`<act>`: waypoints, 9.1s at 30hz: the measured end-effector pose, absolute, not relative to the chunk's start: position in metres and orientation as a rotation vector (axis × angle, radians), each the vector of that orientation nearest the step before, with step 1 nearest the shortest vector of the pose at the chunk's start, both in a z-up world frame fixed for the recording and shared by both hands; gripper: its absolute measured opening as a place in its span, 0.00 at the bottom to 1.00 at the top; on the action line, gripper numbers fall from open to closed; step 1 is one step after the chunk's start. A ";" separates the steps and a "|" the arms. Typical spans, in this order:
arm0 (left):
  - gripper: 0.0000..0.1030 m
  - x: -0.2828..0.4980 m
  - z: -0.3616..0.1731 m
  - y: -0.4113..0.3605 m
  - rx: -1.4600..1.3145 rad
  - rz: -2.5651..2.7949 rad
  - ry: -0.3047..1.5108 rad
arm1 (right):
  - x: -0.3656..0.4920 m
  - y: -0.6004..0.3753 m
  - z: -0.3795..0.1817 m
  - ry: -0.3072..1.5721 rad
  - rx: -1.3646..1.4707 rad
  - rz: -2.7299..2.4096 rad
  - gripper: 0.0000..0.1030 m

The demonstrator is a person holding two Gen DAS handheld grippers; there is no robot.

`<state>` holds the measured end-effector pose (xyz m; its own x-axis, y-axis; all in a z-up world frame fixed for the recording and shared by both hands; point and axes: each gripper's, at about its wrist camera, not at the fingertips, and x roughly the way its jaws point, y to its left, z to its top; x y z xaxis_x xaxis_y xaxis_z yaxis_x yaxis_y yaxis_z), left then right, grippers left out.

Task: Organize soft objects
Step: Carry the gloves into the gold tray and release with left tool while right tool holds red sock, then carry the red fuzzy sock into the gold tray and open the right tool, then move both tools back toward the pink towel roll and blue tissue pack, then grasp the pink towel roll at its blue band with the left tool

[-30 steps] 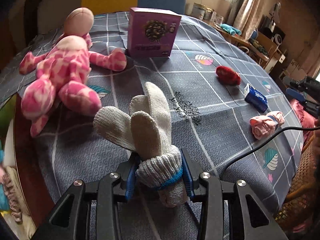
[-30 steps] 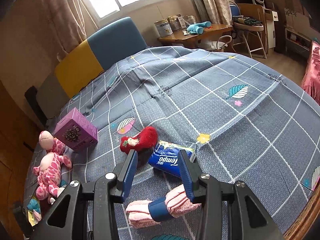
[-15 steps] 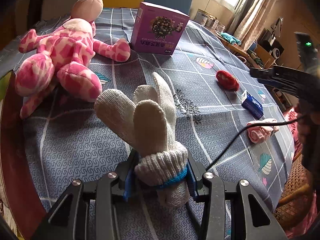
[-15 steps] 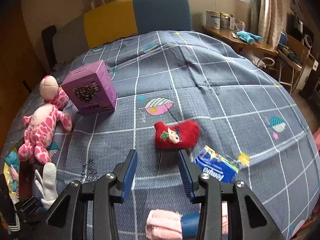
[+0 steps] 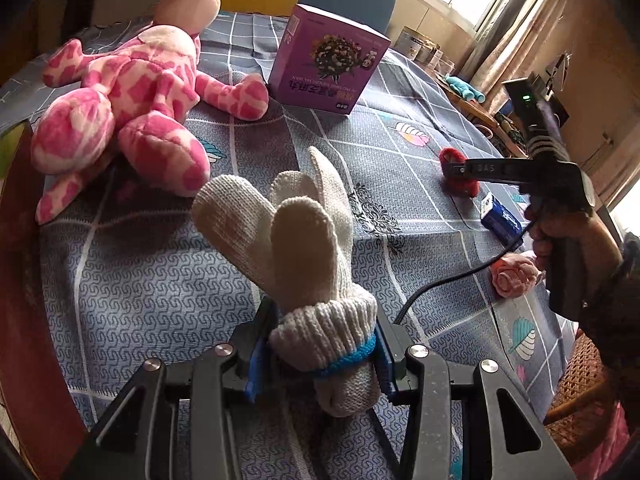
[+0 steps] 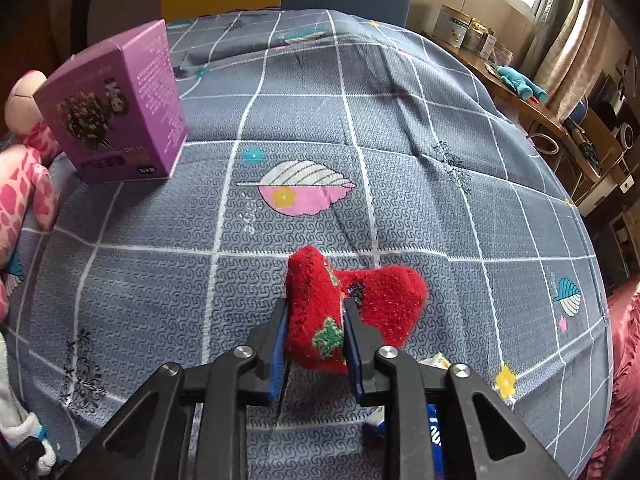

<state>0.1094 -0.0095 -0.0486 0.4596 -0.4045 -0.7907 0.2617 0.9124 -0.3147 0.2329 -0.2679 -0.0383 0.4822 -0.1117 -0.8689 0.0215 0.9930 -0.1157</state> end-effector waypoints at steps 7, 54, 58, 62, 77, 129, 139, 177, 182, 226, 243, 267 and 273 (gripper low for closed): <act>0.38 0.106 -0.037 -0.007 -0.142 -0.400 1.007 | 0.181 -0.221 -0.010 1.048 -0.002 0.230 0.24; 0.39 0.008 0.062 0.115 -0.066 -0.003 0.726 | 0.122 -0.139 -0.055 1.006 -0.359 0.453 0.36; 0.39 0.005 0.061 0.133 -0.077 0.027 0.726 | 0.121 -0.139 -0.054 1.000 -0.374 0.454 0.36; 0.39 0.003 0.057 0.171 -0.162 0.073 0.757 | 0.119 -0.138 -0.054 0.993 -0.388 0.452 0.36; 0.39 -0.035 0.008 0.293 -0.360 0.296 0.897 | 0.117 -0.136 -0.052 0.984 -0.432 0.446 0.36; 0.61 -0.029 0.023 0.250 -0.227 0.332 0.807 | 0.112 -0.130 -0.054 0.977 -0.454 0.330 0.28; 0.61 -0.034 0.021 0.260 -0.251 0.348 0.798 | 0.116 -0.123 -0.044 0.994 -0.413 0.306 0.24; 0.61 -0.039 0.020 0.282 -0.300 0.397 0.777 | 0.069 0.145 -0.028 0.985 -0.369 0.874 0.38; 0.63 -0.039 0.022 0.278 -0.290 0.391 0.770 | 0.063 0.139 -0.021 0.919 -0.340 0.872 0.47; 0.64 -0.019 0.046 0.203 -0.119 0.234 0.756 | 0.086 -0.117 0.022 0.810 -0.373 0.367 0.48; 0.64 0.032 0.065 0.117 0.027 0.001 0.742 | 0.098 -0.268 0.058 0.742 -0.025 -0.065 0.48; 0.64 0.149 -0.004 -0.205 0.375 -0.915 0.933 | 0.049 -0.398 0.053 0.555 0.618 -0.222 0.50; 0.71 0.122 -0.021 -0.252 0.478 -1.108 0.947 | 0.043 -0.413 0.047 0.533 0.707 -0.224 0.50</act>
<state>0.1224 -0.2523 -0.0211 0.1304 -0.5366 -0.8337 0.9072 0.4038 -0.1180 0.0427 -0.4134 0.0469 0.8445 -0.0182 -0.5353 0.3693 0.7437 0.5572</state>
